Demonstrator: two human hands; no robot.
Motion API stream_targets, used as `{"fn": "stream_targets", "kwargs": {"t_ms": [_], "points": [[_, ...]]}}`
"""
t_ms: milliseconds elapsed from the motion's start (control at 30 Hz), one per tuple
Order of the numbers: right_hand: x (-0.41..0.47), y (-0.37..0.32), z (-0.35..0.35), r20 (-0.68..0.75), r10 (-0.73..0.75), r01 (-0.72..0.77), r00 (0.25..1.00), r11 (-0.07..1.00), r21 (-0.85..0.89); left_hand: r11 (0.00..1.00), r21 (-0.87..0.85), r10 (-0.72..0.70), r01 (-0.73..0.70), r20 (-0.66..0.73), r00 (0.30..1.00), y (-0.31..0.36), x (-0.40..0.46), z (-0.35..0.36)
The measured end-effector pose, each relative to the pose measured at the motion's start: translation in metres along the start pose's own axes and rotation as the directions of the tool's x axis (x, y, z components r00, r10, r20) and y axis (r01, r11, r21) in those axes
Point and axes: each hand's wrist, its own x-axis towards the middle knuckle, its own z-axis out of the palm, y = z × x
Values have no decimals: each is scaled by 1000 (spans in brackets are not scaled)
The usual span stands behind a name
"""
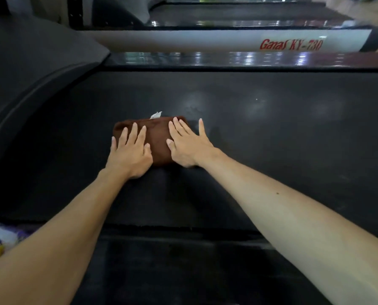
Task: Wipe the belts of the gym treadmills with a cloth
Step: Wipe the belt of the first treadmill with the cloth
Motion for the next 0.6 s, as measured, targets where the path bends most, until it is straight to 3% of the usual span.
{"fn": "stream_targets", "kwargs": {"t_ms": [300,467,533,600], "points": [[-84,125,-4,-7,161,-161,987,983,-90,981,-47,193,-191,36,981,139,-16,26],[-121,149,-15,-39,185,-189,982,968,-164,965,-108,245,-237,70,967,175,-36,30],[-118,137,-20,-79,234,-242,969,964,-109,949,-186,258,-254,-3,966,172,-39,25],[-109,117,-26,-97,359,-362,928,932,-5,917,-236,283,-321,-184,942,162,-37,17]]}}
